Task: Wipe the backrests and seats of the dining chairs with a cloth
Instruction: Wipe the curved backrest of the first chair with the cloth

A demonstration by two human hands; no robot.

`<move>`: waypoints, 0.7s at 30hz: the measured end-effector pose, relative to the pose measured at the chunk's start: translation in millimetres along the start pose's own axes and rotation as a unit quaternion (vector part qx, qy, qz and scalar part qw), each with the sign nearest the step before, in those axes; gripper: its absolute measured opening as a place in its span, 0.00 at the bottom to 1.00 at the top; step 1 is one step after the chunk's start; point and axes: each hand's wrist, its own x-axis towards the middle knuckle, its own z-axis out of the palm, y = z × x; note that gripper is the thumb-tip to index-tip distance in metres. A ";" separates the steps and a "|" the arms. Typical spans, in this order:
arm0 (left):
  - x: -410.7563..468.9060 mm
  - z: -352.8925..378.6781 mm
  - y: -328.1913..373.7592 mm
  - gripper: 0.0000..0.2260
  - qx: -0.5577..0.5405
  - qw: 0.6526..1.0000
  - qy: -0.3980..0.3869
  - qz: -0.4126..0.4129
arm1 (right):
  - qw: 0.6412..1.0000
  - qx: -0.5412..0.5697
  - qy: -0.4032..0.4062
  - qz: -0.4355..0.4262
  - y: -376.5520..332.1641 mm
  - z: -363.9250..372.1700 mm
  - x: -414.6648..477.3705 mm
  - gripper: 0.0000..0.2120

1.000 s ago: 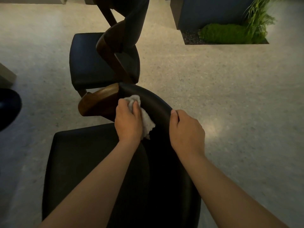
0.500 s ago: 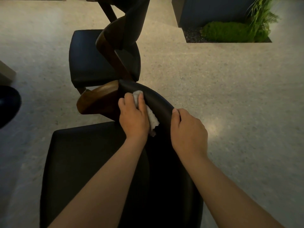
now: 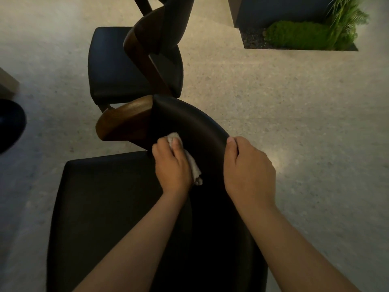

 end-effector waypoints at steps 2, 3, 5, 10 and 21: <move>-2.7 8.8 -3.0 0.12 -0.005 1.000 -0.002 -0.019 | 1.000 0.002 0.003 -0.004 0.5 0.7 -0.6 0.18; -3.2 12.3 -7.6 0.11 -0.006 1.000 -0.003 -0.025 | 1.000 0.002 0.004 -0.005 0.9 0.9 -0.9 0.18; -1.8 17.0 -18.2 0.10 -0.012 0.999 -0.004 -0.032 | 1.000 0.002 0.005 -0.007 1.2 1.2 -0.8 0.18; 4.9 13.9 -54.8 0.10 0.009 0.994 -0.069 -0.089 | 1.000 0.001 0.005 -0.009 1.3 0.5 -0.7 0.18; 1.4 -35.2 -19.4 0.12 -0.024 0.993 -0.092 -0.068 | 1.000 -0.005 0.013 -0.012 -0.2 -0.2 -1.1 0.19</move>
